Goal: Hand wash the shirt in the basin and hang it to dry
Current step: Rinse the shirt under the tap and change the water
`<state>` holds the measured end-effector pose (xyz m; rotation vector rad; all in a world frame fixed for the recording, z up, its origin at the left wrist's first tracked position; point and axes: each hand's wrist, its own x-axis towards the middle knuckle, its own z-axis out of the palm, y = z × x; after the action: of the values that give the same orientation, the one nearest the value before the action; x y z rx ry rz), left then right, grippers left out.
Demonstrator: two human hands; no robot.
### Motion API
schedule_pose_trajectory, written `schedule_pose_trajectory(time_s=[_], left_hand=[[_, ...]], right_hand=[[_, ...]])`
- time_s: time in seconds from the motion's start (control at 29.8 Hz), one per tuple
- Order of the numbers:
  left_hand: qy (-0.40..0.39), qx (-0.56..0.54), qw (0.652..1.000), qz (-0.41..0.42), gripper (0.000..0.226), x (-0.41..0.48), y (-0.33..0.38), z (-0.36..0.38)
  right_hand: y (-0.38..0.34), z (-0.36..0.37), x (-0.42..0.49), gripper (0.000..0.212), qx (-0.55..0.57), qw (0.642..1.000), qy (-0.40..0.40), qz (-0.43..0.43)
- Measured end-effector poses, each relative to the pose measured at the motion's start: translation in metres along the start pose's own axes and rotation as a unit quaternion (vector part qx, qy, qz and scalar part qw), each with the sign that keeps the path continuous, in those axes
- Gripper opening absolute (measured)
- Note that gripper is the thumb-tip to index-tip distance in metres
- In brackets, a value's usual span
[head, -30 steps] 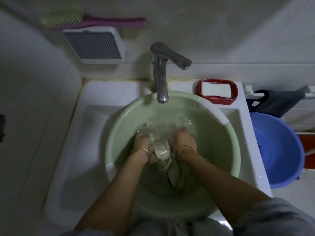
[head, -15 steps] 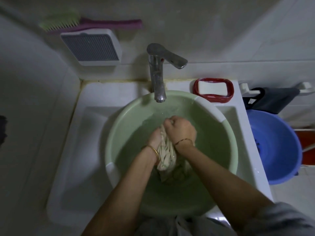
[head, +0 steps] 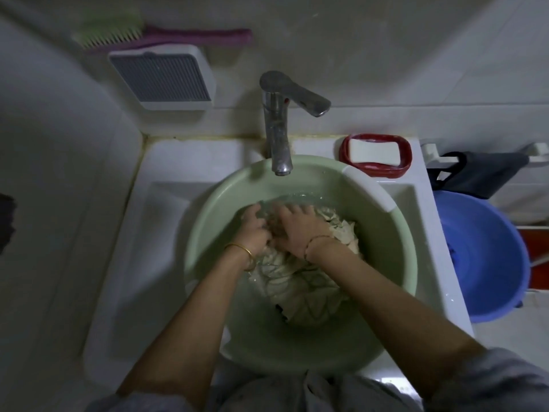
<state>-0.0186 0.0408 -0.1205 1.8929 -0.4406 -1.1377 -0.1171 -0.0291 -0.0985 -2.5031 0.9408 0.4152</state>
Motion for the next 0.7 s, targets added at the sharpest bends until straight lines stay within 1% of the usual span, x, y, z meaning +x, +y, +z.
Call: schedule_pose_trajectory(time_s=[0.03, 0.07, 0.1, 0.17, 0.2, 0.23, 0.3, 0.34, 0.37, 0.44, 0.47, 0.54, 0.57, 0.64, 0.7], left_hand=[[0.000, -0.056, 0.998, -0.008, 0.065, -0.001, 0.000, 0.000], [0.014, -0.060, 0.998, 0.000, 0.068, -0.003, 0.001, 0.000], [0.031, -0.034, 0.999, 0.012, 0.068, -0.003, 0.000, -0.001], [0.049, 0.079, 0.995, 0.028, 0.061, -0.007, 0.001, -0.002], [0.030, 0.140, 0.989, 0.024, 0.060, -0.009, -0.002, -0.003], [-0.012, 0.179, 0.984, 0.002, 0.064, -0.009, -0.007, -0.003], [-0.120, 0.189, 0.974, -0.047, 0.069, -0.016, -0.015, 0.000], [-0.161, 0.180, 0.968, -0.061, 0.067, -0.020, -0.018, 0.002], [-0.183, 0.177, 0.965, -0.066, 0.064, -0.021, -0.021, 0.006], [-0.178, 0.205, 0.961, -0.056, 0.064, -0.020, -0.027, 0.013], [-0.158, 0.236, 0.957, -0.054, 0.066, -0.018, -0.027, 0.014], [-0.119, 0.288, 0.948, -0.062, 0.068, -0.015, -0.025, 0.011], [-0.112, 0.282, 0.950, -0.069, 0.068, -0.011, -0.024, 0.006], [-0.111, 0.232, 0.964, -0.073, 0.064, -0.007, -0.015, -0.008], [-0.078, 0.189, 0.977, -0.052, 0.048, -0.004, -0.003, -0.025]], right_hand=[[-0.001, 0.009, 0.004, 0.076, 0.007, 0.999, -0.030, -0.009], [0.002, 0.018, 0.008, 0.079, -0.008, 0.999, -0.046, -0.007], [0.007, 0.023, 0.010, 0.072, -0.032, 0.998, -0.051, 0.016], [0.021, 0.030, 0.017, 0.048, -0.036, 0.995, -0.064, 0.073], [0.027, 0.030, 0.019, 0.042, -0.008, 0.993, -0.067, 0.098], [0.033, 0.027, 0.020, 0.039, 0.028, 0.989, -0.070, 0.127], [0.044, 0.019, 0.017, 0.037, 0.118, 0.976, -0.029, 0.182], [0.049, 0.014, 0.014, 0.035, 0.165, 0.964, 0.005, 0.208], [0.053, 0.008, 0.010, 0.035, 0.212, 0.950, 0.040, 0.227], [0.057, -0.003, 0.002, 0.031, 0.268, 0.929, 0.102, 0.235], [0.057, -0.006, -0.002, 0.028, 0.260, 0.931, 0.120, 0.228], [0.056, -0.009, -0.009, 0.025, 0.193, 0.953, 0.113, 0.204], [0.055, -0.009, -0.012, 0.026, 0.148, 0.965, 0.093, 0.197], [0.050, -0.008, -0.017, 0.039, 0.073, 0.978, 0.044, 0.190], [0.043, -0.006, -0.021, 0.043, 0.033, 0.982, 0.014, 0.188]])
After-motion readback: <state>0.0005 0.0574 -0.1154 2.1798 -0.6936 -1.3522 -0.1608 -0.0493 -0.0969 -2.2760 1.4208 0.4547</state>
